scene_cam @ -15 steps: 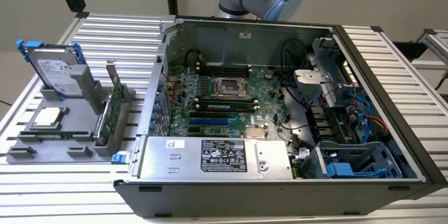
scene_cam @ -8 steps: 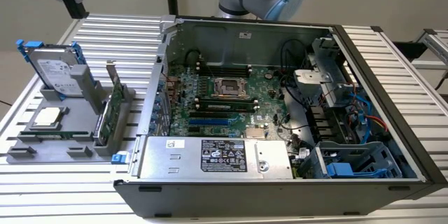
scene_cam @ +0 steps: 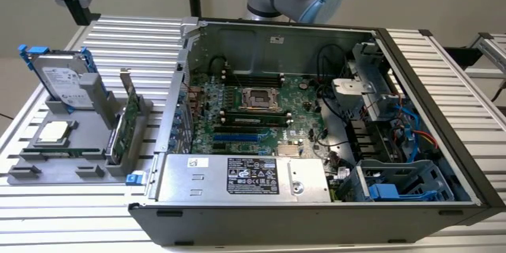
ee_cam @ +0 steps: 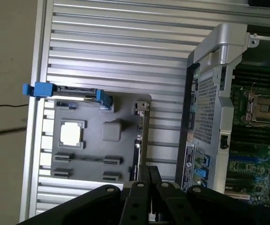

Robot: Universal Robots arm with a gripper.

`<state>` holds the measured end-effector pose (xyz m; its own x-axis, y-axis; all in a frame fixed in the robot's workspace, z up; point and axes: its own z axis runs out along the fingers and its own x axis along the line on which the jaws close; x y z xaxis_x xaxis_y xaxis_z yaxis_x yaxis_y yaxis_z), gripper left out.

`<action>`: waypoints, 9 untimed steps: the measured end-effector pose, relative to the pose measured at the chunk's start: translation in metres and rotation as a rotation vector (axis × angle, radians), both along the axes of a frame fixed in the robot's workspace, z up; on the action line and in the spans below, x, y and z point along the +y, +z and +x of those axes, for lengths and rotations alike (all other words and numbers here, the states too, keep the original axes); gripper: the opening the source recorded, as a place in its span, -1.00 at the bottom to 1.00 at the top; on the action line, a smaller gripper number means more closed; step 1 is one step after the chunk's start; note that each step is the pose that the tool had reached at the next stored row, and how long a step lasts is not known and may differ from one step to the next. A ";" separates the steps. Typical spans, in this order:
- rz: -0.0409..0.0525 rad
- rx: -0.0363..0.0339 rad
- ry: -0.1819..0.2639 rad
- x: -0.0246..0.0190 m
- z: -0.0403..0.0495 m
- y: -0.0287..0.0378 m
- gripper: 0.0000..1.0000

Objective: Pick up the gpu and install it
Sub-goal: 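Pick up the gpu and move the gpu toward the slot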

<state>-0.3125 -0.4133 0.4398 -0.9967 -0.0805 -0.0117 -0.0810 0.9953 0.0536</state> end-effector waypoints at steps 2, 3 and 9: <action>0.0000 0.0001 0.001 0.0000 -0.0008 -0.0013 -1.00; -0.0001 0.0001 0.000 0.0000 -0.0010 -0.0017 -1.00; 0.0001 0.0002 -0.030 0.0000 -0.0011 -0.0034 -1.00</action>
